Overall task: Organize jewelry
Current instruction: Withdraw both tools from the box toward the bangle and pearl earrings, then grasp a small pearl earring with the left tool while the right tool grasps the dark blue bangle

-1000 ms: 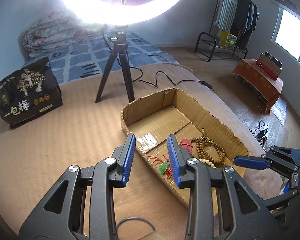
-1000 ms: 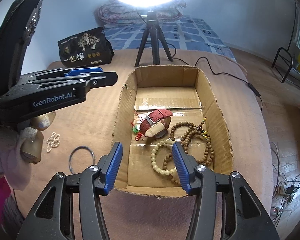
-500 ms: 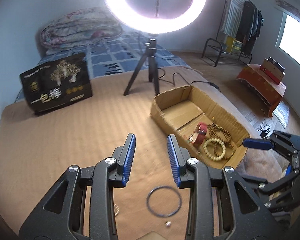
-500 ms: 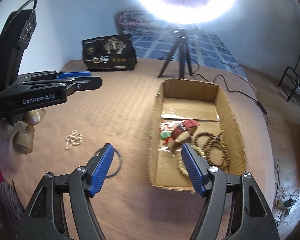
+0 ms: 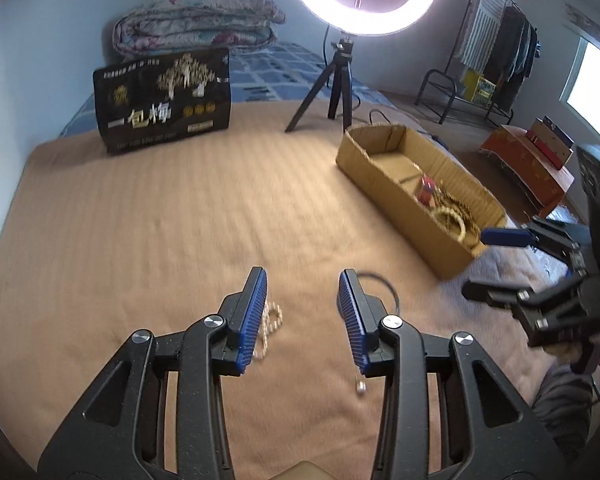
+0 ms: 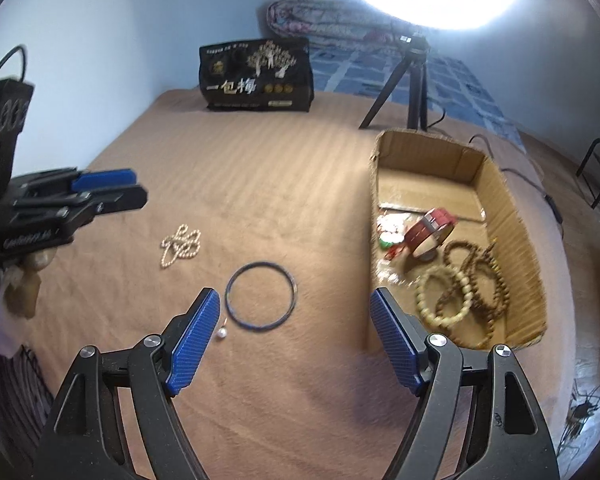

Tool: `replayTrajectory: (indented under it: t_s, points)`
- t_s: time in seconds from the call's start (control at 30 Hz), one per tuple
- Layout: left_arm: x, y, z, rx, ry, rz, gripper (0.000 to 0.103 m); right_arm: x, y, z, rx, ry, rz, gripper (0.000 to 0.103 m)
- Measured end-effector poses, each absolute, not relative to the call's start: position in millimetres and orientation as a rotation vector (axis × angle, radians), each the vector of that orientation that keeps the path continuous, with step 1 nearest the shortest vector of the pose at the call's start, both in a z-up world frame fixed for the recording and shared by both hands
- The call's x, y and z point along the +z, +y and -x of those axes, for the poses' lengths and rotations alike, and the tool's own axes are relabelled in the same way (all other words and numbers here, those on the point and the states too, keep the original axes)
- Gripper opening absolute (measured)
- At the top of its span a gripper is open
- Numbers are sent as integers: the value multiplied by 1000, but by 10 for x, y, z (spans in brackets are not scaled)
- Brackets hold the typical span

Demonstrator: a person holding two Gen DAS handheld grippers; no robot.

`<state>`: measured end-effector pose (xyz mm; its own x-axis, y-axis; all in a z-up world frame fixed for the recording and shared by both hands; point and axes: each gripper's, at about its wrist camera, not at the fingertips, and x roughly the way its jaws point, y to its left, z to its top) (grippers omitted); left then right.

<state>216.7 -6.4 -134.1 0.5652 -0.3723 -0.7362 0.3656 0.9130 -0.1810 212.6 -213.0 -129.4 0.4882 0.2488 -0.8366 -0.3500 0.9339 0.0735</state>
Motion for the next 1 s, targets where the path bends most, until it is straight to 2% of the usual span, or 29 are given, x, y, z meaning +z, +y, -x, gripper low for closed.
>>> replayTrajectory:
  t_s: [0.53,1.0]
  points:
    - [-1870,-290,-1536,-566,974,7,38,-1609,-1964,-2319,398,1149,-12,77]
    - [-2139,-455,-1555,-562,997,-33,36,-1991,-1752,-2537,363,1232,40,77]
